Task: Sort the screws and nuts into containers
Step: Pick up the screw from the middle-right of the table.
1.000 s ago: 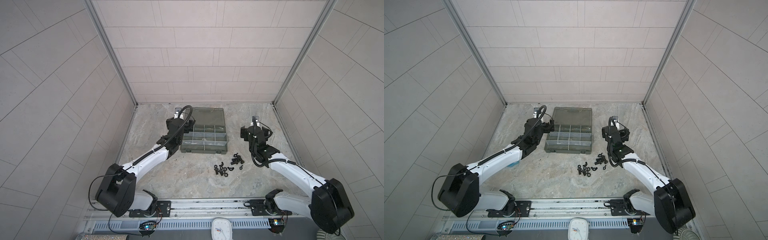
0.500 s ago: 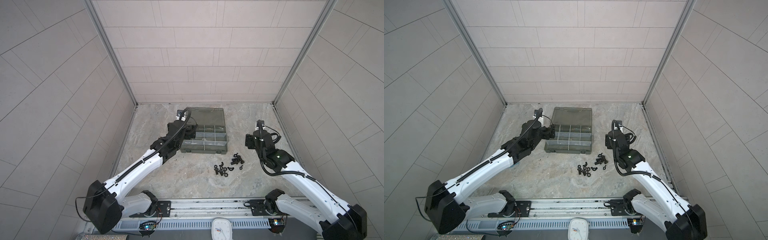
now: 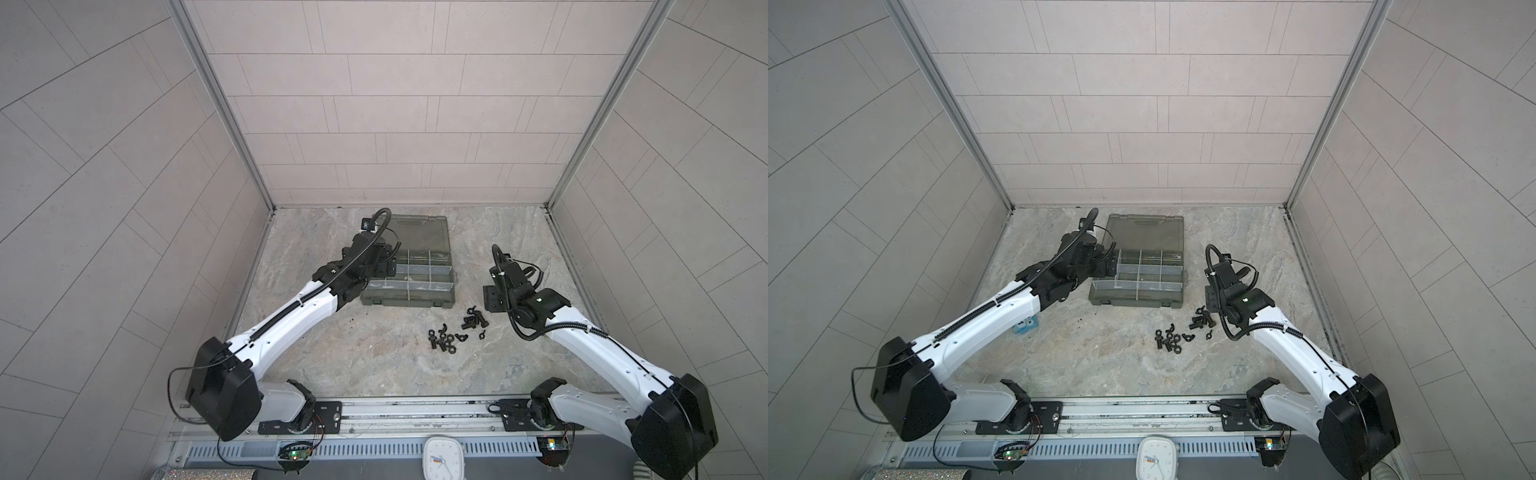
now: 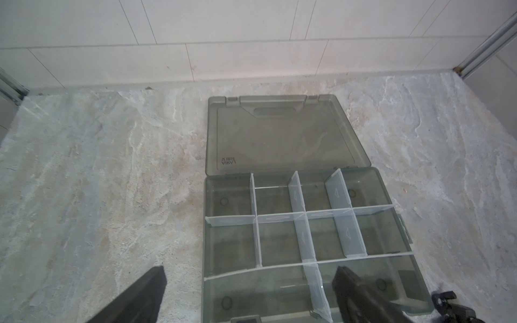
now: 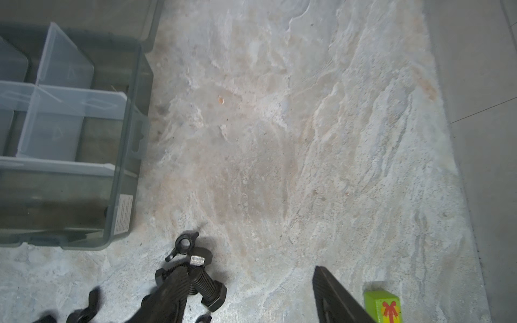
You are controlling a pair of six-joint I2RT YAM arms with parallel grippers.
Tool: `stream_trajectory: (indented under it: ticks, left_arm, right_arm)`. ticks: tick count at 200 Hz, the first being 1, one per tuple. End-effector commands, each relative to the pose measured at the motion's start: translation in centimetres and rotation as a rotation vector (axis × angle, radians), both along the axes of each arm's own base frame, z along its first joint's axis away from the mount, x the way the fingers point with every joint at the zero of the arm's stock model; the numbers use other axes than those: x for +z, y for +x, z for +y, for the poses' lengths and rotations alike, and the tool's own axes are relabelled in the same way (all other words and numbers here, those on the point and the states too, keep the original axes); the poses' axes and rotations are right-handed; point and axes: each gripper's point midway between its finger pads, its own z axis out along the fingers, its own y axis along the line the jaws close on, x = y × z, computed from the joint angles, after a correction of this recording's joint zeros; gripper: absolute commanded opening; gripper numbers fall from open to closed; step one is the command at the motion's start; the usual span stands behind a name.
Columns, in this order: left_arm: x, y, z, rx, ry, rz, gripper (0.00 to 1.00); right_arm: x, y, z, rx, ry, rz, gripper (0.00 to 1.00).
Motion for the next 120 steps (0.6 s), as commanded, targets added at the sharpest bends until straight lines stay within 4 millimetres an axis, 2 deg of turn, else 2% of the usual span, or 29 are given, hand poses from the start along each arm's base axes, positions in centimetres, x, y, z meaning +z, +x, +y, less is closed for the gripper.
stream_trajectory:
  ticks: [1,19,64,86,120]
  left_arm:
    - [-0.3,0.0,-1.4,-0.048,-0.025,0.056,1.0]
    - [-0.8,0.2,-1.9,-0.068,-0.014,0.071,1.0]
    - [0.7,-0.6,-0.9,-0.038,0.048,0.13,1.0]
    - [0.7,-1.4,-0.5,-0.053,0.072,0.151,1.0]
    - [0.3,-2.5,-0.2,-0.087,0.084,0.157,1.0]
  right_arm:
    - [-0.4,-1.2,0.8,0.039,0.03,0.078,0.73]
    - [-0.8,-2.3,1.4,0.063,0.066,0.134,0.75]
    - [-1.2,-5.4,1.4,0.099,0.096,0.255,0.77]
    - [-1.2,-5.8,2.1,0.111,0.132,0.284,0.77]
    - [-1.9,-6.5,1.2,0.062,0.1,0.329,0.75]
